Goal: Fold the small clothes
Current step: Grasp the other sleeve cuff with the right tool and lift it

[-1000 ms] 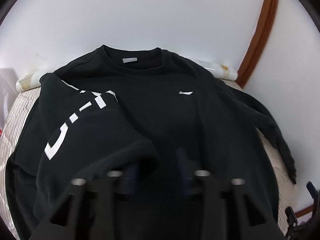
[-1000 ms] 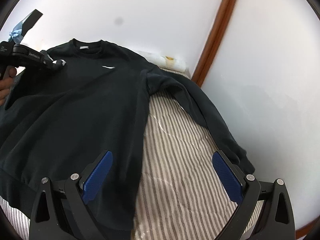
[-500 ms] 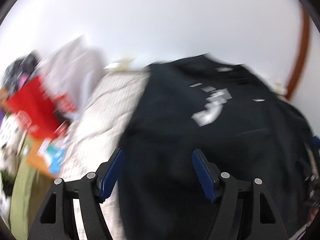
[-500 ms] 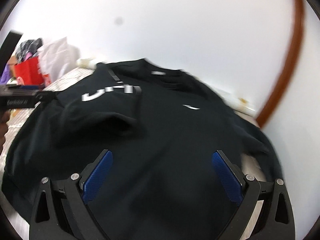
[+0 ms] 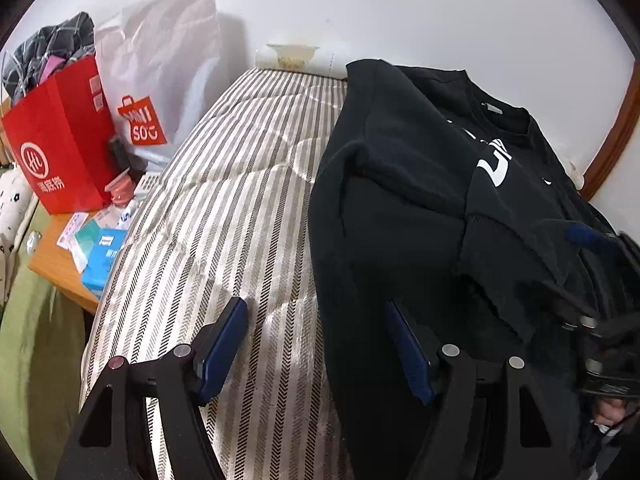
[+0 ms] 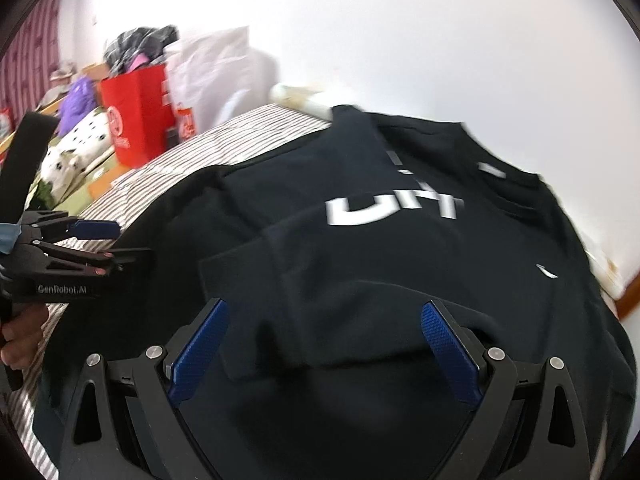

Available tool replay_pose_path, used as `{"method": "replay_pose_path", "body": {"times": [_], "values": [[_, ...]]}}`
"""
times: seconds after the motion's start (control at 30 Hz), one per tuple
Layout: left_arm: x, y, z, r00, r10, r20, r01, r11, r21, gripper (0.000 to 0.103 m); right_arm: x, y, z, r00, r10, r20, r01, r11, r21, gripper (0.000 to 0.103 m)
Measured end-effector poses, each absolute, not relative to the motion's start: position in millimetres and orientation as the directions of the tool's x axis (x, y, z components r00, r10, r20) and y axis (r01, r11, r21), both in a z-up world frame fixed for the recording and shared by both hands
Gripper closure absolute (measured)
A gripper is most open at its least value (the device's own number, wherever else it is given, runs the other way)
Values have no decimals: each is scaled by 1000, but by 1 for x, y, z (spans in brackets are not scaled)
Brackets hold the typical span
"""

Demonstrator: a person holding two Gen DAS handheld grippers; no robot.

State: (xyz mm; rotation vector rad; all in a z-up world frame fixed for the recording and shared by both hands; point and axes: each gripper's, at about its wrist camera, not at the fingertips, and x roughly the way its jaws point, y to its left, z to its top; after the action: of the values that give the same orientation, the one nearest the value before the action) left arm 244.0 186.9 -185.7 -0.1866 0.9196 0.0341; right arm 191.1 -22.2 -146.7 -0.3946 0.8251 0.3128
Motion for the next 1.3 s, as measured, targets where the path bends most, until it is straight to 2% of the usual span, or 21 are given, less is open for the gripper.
{"method": "replay_pose_path", "body": {"times": [0.03, 0.07, 0.1, 0.13, 0.17, 0.23, 0.4, 0.53, 0.63, 0.73, 0.83, 0.9, 0.93, 0.97, 1.03, 1.13, 1.3], "values": [[244, 187, -186, 610, -63, -790, -103, 982, -158, 34, 197, -18, -154, 634, 106, -766, -416, 882, -222, 14], [243, 186, -187, 615, -77, -785, -95, 981, -171, 34, 203, -18, -160, 631, 95, -770, -412, 882, -228, 34], [243, 186, -188, 619, -75, -782, -95, 981, -169, 34, 208, -17, -166, 620, 84, -780, -411, 882, -232, 48], [242, 184, -188, 623, -66, -779, -93, 983, -158, 34, 214, -17, -172, 595, 81, -800, -416, 882, -220, 77], [240, 181, -189, 627, -57, -777, -88, 986, -143, 34, 219, -20, -177, 555, 114, -824, -434, 885, -170, 88], [239, 177, -190, 634, -30, -773, -80, 991, -105, 34, 220, -26, -169, 573, 144, -807, -426, 893, -143, 96], [240, 174, -191, 629, -15, -777, -75, 994, -80, 31, 212, -68, -111, 711, 139, -690, -324, 935, -145, 96], [241, 172, -191, 623, -5, -782, -70, 996, -62, 28, 209, -135, -70, 798, 28, -602, -141, 980, -142, 96], [241, 172, -192, 623, -7, -782, -69, 996, -64, 27, 213, -189, -62, 792, -68, -607, 1, 994, -109, 96], [241, 172, -192, 623, -8, -782, -68, 996, -65, 26, 220, -249, -74, 745, -115, -657, 127, 991, -30, 96], [241, 171, -192, 622, -7, -783, -69, 996, -64, 26, 215, -283, -85, 703, -190, -686, 224, 974, -40, 92], [241, 171, -192, 622, -6, -783, -69, 996, -63, 25, 207, -300, -87, 697, -185, -692, 250, 968, -7, 85], [241, 171, -192, 621, -5, -784, -69, 996, -61, 25, 203, -304, -86, 699, -176, -693, 253, 967, 9, 71], [241, 171, -192, 621, -5, -784, -69, 996, -60, 24, 199, -307, -84, 698, -174, -694, 259, 966, 19, 49], [241, 171, -192, 620, -3, -784, -69, 996, -59, 24, 193, -309, -81, 708, -151, -690, 240, 970, 34, 35], [241, 171, -192, 620, -3, -784, -70, 996, -59, 23, 187, -307, -78, 729, -133, -672, 196, 980, 19, 28], [241, 172, -192, 620, -2, -784, -70, 996, -58, 22, 214, -315, -106, 665, -197, -721, 225, 973, -59, 28]]}}
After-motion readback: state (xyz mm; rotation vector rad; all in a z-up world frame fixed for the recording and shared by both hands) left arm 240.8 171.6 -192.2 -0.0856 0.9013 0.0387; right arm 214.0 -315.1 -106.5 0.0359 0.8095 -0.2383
